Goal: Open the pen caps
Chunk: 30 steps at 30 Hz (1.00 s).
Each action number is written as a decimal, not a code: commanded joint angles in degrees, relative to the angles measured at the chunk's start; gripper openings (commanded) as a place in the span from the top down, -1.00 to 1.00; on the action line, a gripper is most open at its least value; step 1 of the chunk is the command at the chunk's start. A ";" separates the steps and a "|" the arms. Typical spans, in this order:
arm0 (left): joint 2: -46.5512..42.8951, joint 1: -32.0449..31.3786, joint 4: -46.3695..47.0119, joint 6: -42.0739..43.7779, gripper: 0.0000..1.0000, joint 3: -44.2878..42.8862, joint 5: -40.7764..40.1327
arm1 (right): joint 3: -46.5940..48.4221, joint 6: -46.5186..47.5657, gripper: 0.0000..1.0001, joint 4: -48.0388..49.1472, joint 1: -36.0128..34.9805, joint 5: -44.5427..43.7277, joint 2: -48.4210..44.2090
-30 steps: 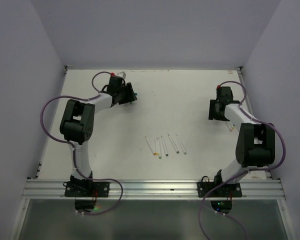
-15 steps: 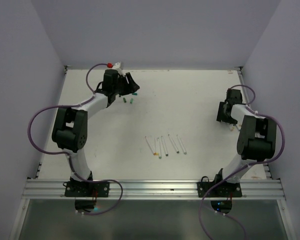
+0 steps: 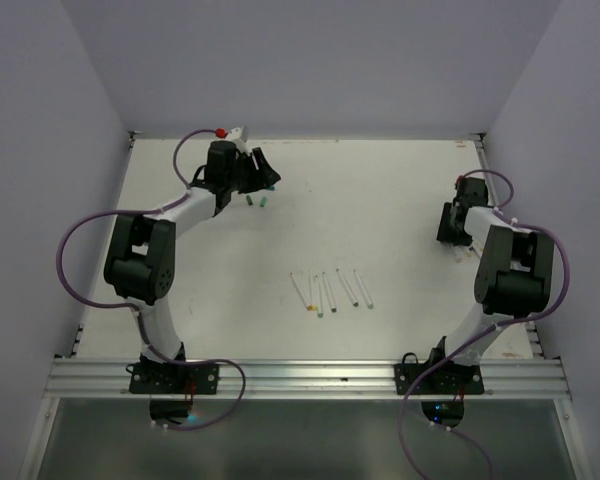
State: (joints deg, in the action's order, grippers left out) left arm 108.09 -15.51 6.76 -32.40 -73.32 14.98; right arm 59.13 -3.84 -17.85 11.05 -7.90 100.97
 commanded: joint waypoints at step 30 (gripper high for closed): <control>4.23 -5.58 59.59 -29.91 -0.24 13.55 34.33 | 0.89 -12.42 1.00 5.27 -32.74 32.69 -20.20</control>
State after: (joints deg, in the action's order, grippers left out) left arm 112.51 -19.11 59.90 -60.97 -60.07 48.42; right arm 59.51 -11.16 -18.26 -18.96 19.29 81.14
